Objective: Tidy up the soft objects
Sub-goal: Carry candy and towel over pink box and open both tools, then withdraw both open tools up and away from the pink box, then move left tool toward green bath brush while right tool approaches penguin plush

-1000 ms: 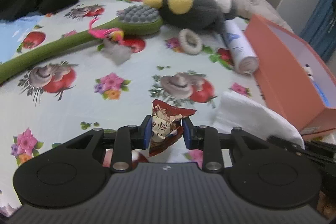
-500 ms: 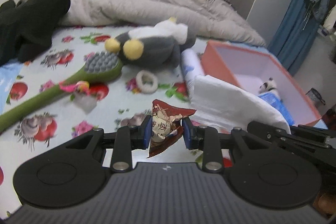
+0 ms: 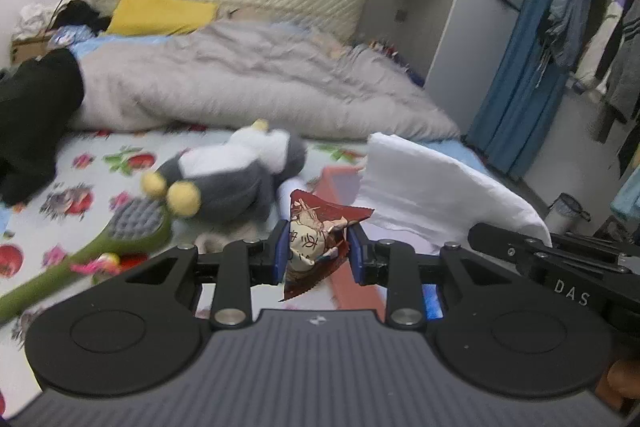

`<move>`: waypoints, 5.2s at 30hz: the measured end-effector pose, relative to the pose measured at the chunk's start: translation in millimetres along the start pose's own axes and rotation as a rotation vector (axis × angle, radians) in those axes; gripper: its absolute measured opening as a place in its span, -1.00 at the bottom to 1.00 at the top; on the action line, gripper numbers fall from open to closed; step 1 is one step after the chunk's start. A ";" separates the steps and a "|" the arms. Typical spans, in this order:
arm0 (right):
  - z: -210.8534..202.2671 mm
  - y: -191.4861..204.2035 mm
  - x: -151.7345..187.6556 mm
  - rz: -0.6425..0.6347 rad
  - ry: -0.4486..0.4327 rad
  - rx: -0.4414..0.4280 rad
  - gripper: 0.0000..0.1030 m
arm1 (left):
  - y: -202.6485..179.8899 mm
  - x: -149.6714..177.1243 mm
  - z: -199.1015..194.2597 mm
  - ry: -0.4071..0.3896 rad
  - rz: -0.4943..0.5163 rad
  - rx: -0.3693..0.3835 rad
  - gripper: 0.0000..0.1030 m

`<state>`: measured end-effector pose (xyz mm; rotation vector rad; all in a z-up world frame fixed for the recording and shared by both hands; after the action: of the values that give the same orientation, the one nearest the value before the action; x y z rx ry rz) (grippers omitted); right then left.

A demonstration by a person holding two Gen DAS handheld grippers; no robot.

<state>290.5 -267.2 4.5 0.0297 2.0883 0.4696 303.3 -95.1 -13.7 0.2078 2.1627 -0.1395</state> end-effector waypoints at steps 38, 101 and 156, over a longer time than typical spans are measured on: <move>118.1 -187.6 68.1 0.204 0.321 0.255 -0.37 | -121.1 11.1 238.4 0.356 0.136 0.197 -0.16; -44.1 44.4 140.9 0.090 0.106 -0.065 -0.02 | 37.5 105.8 -108.6 0.029 -0.006 -0.010 0.08; 192.9 72.8 173.9 0.050 0.304 -0.130 -0.02 | 188.2 186.4 80.7 0.143 -0.271 -0.201 0.14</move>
<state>344.2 -102.7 -202.5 -0.0701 2.3530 0.6734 302.7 92.7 -217.1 -0.1981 2.3221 -0.0615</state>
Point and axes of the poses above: each gripper's, at about its wrist camera, not at the fingertips, and z roughly the way its jaws point, y to its left, x to its underside, the point moved 7 cm from there along z, roughly the way its jaws point, and after that the axes turned 13 degrees about z, right-handed, at the moved point
